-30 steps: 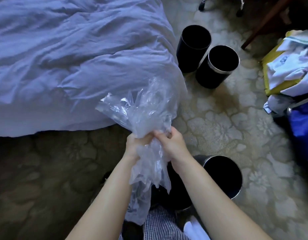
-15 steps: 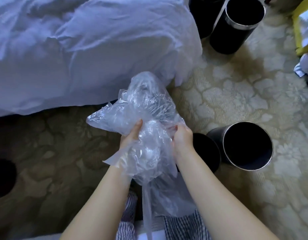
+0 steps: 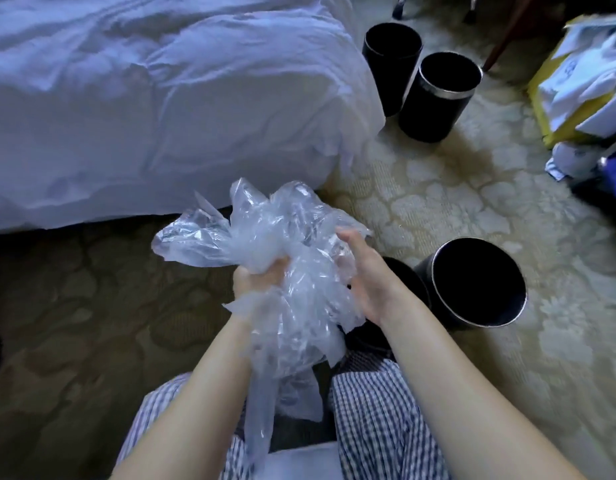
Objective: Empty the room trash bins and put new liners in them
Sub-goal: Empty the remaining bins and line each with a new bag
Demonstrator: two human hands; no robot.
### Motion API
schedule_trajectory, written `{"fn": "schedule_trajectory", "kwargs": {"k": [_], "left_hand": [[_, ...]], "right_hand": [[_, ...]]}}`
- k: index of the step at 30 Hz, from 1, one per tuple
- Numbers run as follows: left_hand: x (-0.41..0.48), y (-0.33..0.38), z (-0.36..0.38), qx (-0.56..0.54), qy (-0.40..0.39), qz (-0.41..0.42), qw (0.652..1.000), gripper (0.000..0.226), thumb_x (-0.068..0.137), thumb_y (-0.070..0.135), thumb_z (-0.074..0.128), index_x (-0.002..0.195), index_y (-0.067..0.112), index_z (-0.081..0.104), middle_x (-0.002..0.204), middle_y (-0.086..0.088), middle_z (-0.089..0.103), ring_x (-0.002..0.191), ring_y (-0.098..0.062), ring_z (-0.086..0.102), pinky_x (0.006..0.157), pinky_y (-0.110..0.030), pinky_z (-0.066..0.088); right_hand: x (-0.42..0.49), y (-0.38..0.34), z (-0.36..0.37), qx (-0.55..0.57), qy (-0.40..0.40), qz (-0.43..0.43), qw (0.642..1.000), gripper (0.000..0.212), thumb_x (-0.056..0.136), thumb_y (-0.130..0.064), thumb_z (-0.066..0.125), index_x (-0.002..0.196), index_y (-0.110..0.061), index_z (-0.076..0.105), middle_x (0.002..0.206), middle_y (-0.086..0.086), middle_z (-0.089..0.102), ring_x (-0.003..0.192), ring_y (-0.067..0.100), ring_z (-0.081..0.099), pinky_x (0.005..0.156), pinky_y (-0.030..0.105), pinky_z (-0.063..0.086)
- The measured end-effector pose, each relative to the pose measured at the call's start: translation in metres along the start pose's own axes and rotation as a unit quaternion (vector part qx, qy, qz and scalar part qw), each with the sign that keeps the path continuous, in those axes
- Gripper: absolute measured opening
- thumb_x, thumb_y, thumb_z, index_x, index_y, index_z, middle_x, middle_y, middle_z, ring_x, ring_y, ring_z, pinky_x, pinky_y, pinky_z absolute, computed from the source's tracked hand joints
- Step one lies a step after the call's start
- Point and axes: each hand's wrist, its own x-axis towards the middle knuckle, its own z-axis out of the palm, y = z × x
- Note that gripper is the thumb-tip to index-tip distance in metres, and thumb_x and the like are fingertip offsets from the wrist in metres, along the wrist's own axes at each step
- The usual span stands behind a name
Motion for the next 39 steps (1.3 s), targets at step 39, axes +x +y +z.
{"fn": "schedule_trajectory", "kwargs": {"k": [39], "left_hand": [[0.220, -0.083, 0.015, 0.125, 0.046, -0.059, 0.989, 0.043, 0.087, 0.015, 0.064, 0.123, -0.006, 0.052, 0.118, -0.019, 0.058, 0.112, -0.034, 0.056, 0.083, -0.034, 0.043]], "right_hand": [[0.136, 0.023, -0.055, -0.107, 0.234, -0.044, 0.965, 0.041, 0.085, 0.004, 0.052, 0.124, -0.010, 0.045, 0.108, 0.007, 0.061, 0.100, 0.024, 0.061, 0.088, 0.037, 0.053]]}}
